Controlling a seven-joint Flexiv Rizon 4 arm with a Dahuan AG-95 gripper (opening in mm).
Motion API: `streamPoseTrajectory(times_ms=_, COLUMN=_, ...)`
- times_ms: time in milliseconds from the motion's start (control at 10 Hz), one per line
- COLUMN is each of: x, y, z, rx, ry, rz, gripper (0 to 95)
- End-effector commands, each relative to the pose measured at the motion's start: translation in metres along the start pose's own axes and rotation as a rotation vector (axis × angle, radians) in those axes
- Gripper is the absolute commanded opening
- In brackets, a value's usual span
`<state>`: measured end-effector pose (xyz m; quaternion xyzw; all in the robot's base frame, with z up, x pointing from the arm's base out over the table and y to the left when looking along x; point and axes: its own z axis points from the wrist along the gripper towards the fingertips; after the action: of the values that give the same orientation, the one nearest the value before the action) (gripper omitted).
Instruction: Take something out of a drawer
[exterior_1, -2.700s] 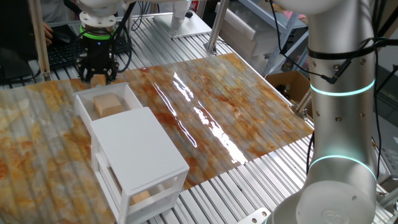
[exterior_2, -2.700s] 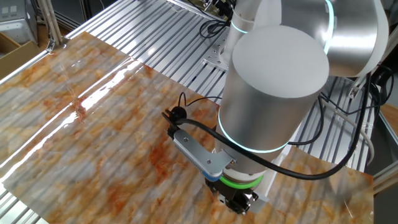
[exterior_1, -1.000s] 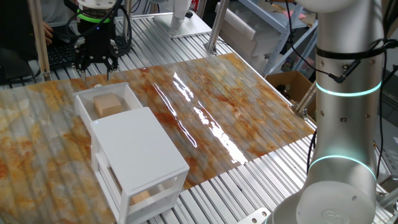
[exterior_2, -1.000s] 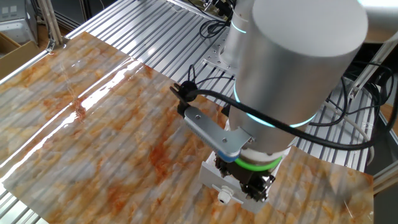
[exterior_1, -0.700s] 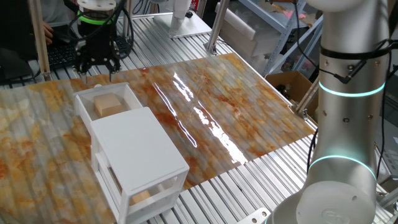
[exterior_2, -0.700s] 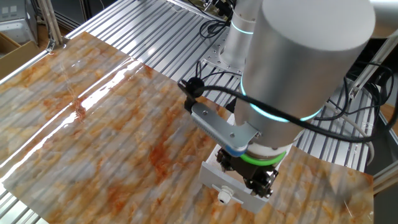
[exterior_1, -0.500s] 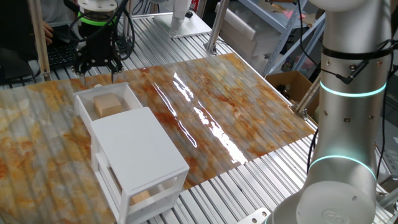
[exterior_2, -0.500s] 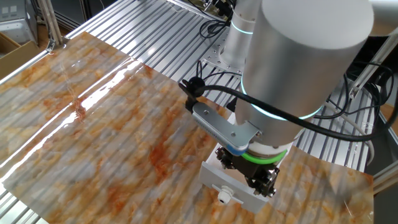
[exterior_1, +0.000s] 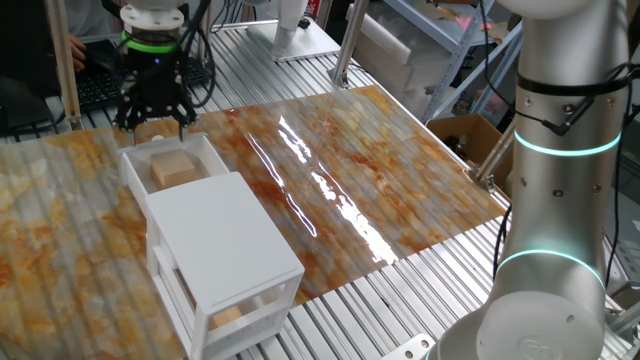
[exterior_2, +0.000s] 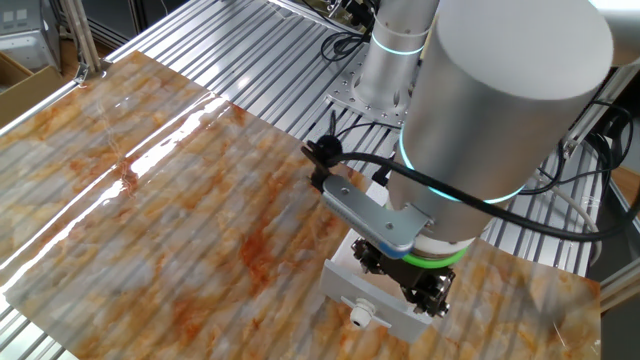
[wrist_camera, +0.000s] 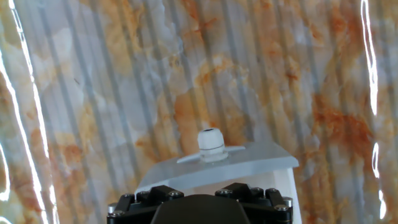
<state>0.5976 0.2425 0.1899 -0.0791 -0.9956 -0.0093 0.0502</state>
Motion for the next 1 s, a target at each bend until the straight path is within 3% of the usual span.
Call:
streamPoseTrajectory(times_ms=100, x=0.003, y=-0.001, z=0.005, rx=0.001, ry=-0.001, rz=-0.008, gripper=76.0)
streamPoseTrajectory(times_ms=1000, x=0.015, y=-0.015, z=0.029, rx=-0.001, ry=-0.023, rz=-0.044, gripper=76.0)
